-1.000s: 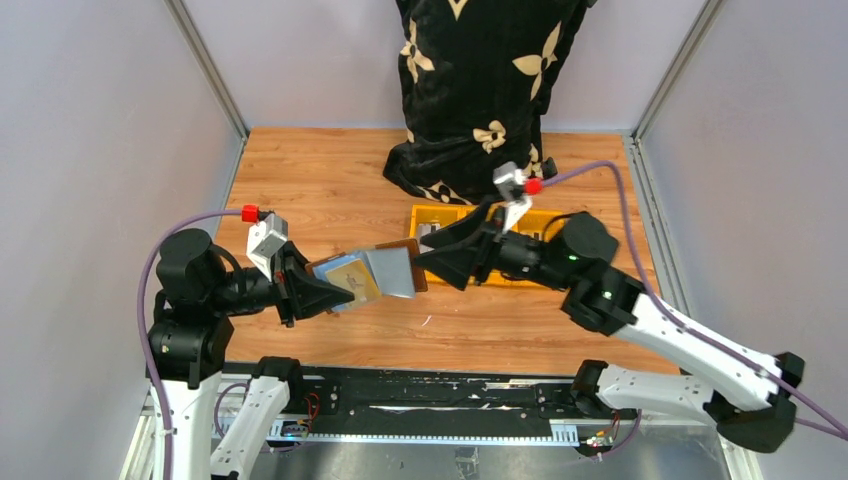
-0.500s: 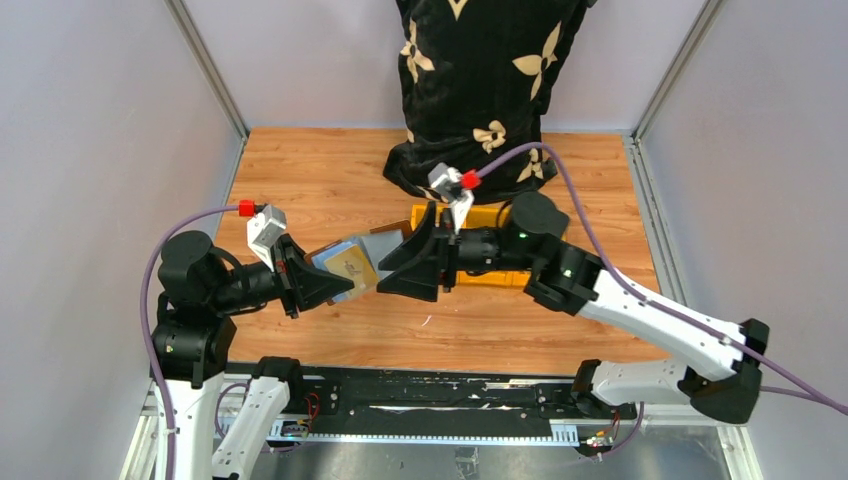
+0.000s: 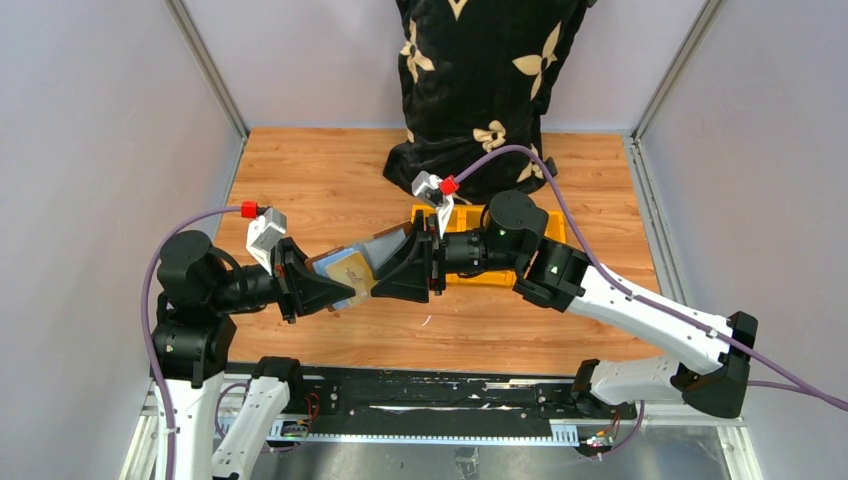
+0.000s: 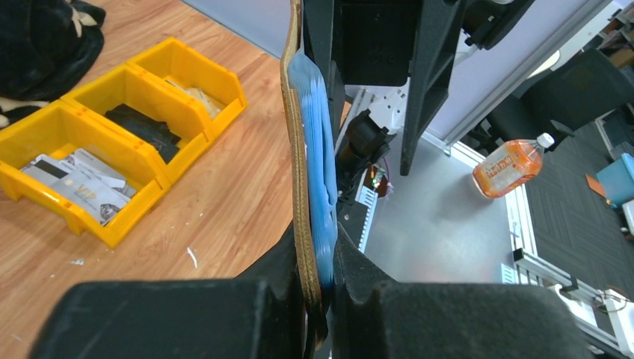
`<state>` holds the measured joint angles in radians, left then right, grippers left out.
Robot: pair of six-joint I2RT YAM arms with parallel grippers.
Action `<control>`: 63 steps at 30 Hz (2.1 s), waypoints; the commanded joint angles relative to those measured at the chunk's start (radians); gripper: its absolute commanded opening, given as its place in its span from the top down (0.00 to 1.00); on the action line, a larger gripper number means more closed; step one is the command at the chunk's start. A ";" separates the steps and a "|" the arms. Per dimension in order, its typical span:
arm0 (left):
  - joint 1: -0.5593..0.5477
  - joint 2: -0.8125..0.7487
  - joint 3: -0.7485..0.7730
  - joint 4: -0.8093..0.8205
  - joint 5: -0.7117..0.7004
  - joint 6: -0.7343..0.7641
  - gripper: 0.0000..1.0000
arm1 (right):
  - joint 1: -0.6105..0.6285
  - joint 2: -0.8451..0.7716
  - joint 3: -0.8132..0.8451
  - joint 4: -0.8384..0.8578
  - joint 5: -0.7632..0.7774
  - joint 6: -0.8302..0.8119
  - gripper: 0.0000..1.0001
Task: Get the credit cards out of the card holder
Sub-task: Remove the credit card from the card holder.
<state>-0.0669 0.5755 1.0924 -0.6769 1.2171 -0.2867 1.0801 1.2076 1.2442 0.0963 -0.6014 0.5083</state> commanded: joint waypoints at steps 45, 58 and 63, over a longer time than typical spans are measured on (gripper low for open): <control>-0.001 0.008 0.046 0.024 0.227 -0.065 0.87 | -0.037 -0.038 -0.109 0.183 -0.051 0.069 1.00; -0.001 0.010 0.055 0.025 0.103 -0.081 0.89 | -0.017 -0.012 -0.111 0.230 -0.099 0.112 0.73; -0.001 0.009 0.052 0.025 0.089 -0.083 0.89 | -0.001 0.017 -0.114 0.263 -0.082 0.119 0.70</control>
<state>-0.0669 0.5907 1.1221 -0.6788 1.3178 -0.3531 1.0637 1.2022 1.1221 0.3191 -0.6800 0.6151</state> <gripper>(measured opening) 0.131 0.287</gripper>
